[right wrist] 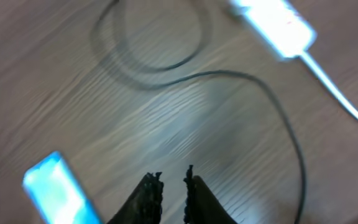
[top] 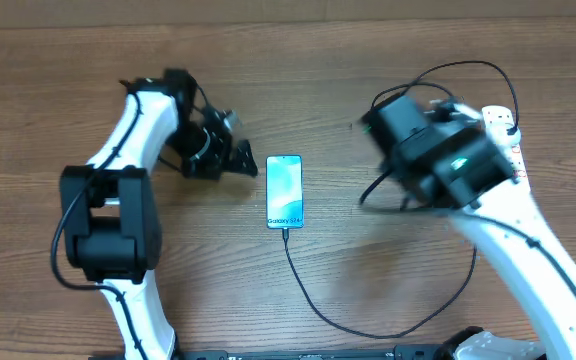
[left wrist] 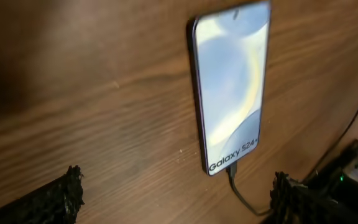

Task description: Plug charger to phone and switch on socket

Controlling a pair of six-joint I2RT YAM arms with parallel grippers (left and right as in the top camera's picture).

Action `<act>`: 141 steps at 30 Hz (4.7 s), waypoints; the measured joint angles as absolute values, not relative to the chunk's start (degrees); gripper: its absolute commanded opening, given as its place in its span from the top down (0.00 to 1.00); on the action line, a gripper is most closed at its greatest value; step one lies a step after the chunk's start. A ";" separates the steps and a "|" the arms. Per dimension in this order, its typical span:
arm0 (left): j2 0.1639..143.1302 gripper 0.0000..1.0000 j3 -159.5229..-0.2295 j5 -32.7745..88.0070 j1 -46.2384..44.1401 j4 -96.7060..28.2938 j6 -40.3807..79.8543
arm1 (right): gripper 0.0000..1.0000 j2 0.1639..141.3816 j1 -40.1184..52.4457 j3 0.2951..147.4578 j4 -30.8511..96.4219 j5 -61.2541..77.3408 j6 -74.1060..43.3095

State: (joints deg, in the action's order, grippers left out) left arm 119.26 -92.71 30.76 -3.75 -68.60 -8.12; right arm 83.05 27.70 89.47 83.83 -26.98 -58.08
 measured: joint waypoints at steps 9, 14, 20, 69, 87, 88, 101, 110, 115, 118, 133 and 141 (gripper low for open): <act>95.07 0.00 -93.43 26.22 -7.03 -67.55 -7.84 | 0.86 83.07 -2.17 89.47 78.35 -17.50 -51.48; 78.52 0.00 -93.51 17.15 -10.61 -67.46 -5.56 | 0.92 85.67 -16.14 89.47 73.45 -10.68 -47.18; 59.86 0.00 -83.77 10.57 -10.68 -67.05 -1.65 | 0.96 94.87 -25.98 89.47 64.34 -3.11 -43.64; 46.76 0.01 -73.52 -10.59 -10.68 -78.24 12.10 | 0.96 120.33 -26.52 92.20 52.23 4.01 -32.97; 46.59 0.00 -73.52 -10.59 -10.68 -78.22 12.10 | 0.96 122.58 -22.90 94.50 58.94 0.99 -30.89; 46.41 0.00 -73.52 -10.59 -10.68 -78.22 12.10 | 0.96 122.80 -22.46 95.20 60.93 0.86 -30.83; 28.29 0.01 -73.38 -10.83 -7.92 -78.24 12.10 | 0.96 117.69 -21.39 113.95 81.84 -7.38 -35.22; 13.19 0.00 -73.36 -11.03 -4.01 -78.41 12.10 | 0.96 90.30 -22.44 125.86 79.18 4.47 -36.01; 9.41 0.00 -73.38 -11.00 -4.01 -82.15 12.12 | 0.96 73.21 -22.46 132.42 67.46 10.48 -36.18; 8.49 0.00 -73.38 -11.03 -3.53 -85.82 12.12 | 0.96 65.01 -22.46 133.78 61.04 11.97 -36.73; 3.09 0.00 -73.32 -11.20 2.46 -88.33 12.14 | 0.96 57.82 -15.88 127.20 61.21 13.32 -37.47; 0.73 0.00 -73.49 -11.20 2.46 -88.40 12.14 | 0.96 48.05 -14.52 106.43 49.56 13.34 -37.54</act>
